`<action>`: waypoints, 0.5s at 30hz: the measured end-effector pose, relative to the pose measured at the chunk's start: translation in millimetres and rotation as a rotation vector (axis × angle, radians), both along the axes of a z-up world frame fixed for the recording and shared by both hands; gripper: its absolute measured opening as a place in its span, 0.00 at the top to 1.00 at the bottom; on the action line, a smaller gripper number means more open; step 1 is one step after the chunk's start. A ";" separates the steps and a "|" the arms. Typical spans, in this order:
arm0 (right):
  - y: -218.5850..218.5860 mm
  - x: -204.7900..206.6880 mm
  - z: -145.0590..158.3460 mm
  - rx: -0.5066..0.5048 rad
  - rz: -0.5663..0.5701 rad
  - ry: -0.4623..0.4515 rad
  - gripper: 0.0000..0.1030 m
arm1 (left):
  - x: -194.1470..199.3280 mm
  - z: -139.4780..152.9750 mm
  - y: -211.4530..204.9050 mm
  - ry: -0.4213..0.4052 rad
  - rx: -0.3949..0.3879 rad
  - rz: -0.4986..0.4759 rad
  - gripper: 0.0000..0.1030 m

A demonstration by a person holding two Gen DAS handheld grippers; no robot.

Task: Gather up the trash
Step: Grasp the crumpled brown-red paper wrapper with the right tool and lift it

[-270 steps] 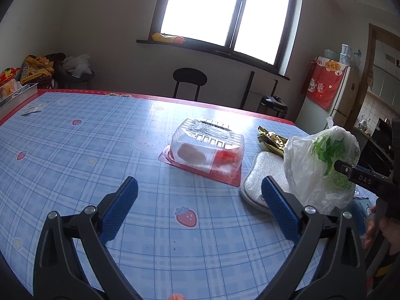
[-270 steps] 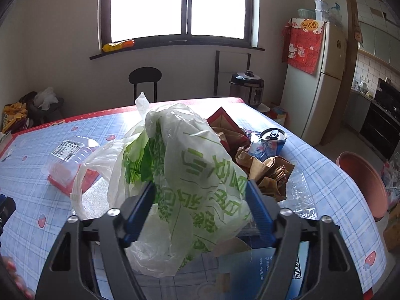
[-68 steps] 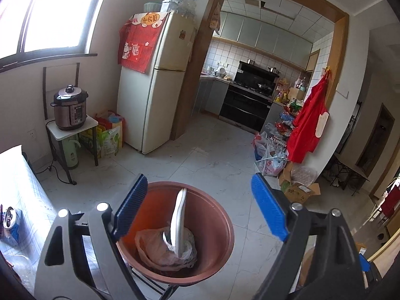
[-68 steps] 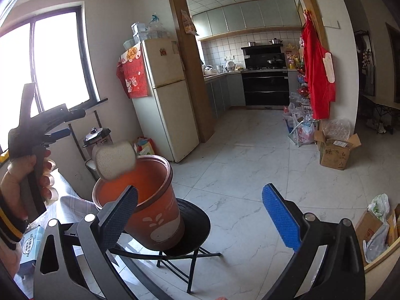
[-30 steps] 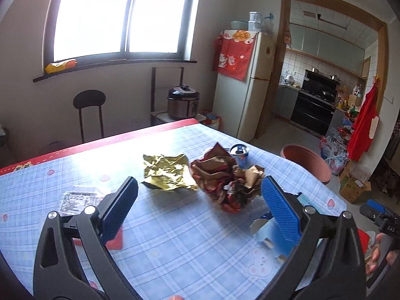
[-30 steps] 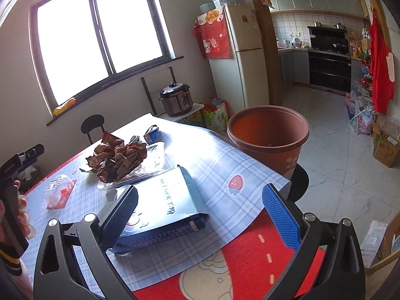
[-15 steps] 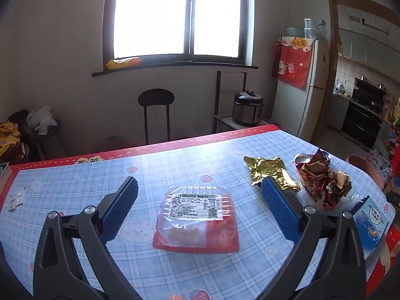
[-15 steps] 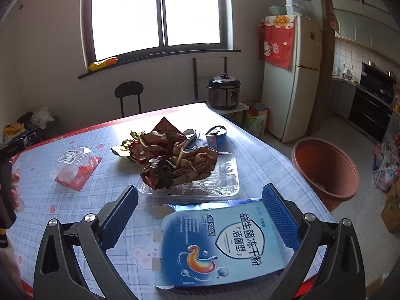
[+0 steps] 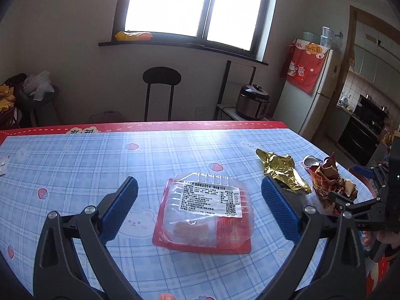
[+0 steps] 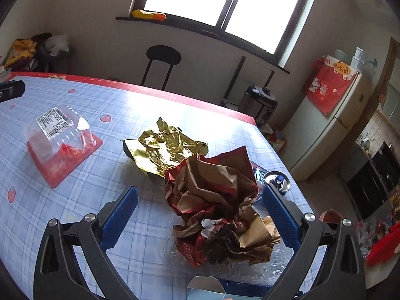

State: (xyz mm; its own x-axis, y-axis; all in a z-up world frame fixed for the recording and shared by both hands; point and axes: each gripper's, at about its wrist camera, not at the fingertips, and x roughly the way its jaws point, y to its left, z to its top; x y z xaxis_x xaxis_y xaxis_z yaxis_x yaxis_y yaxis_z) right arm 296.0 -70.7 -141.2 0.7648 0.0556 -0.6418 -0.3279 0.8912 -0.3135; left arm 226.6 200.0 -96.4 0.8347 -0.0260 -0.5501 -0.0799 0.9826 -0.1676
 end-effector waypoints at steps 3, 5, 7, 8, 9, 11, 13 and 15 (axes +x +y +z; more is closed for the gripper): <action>0.8 18.4 -13.0 -0.023 -0.068 0.053 0.05 | 1.4 -2.5 5.8 0.006 -0.016 0.019 0.05; -2.1 26.2 -20.0 -0.021 -0.096 0.091 0.05 | 2.3 -4.2 10.4 0.012 -0.034 0.029 0.05; -6.6 28.8 -22.6 -0.001 -0.127 0.112 0.06 | 2.8 -5.0 13.1 0.013 -0.049 0.033 0.05; -7.3 27.6 -21.1 0.015 -0.121 0.108 0.06 | 2.9 -5.3 13.3 0.014 -0.052 0.034 0.05; -8.2 26.0 -19.0 0.022 -0.116 0.103 0.11 | 3.1 -5.7 13.2 0.015 -0.053 0.036 0.05; -11.6 22.8 -14.5 0.043 -0.106 0.105 0.21 | 4.0 -5.8 10.7 0.018 -0.051 0.036 0.05; -14.6 22.0 -13.4 0.095 -0.079 0.150 0.47 | 4.0 -5.0 7.2 0.018 -0.045 0.030 0.05; -12.0 16.0 -10.5 0.098 -0.062 0.137 0.61 | 2.5 -4.0 4.4 0.013 -0.038 0.019 0.05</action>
State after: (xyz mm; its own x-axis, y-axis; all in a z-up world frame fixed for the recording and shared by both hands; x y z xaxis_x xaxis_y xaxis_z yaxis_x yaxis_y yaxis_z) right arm 312.0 -82.7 -151.7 0.6742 0.0786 -0.7344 -0.3050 0.9352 -0.1799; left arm 229.1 204.4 -100.4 0.8278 -0.0316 -0.5602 -0.1009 0.9738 -0.2040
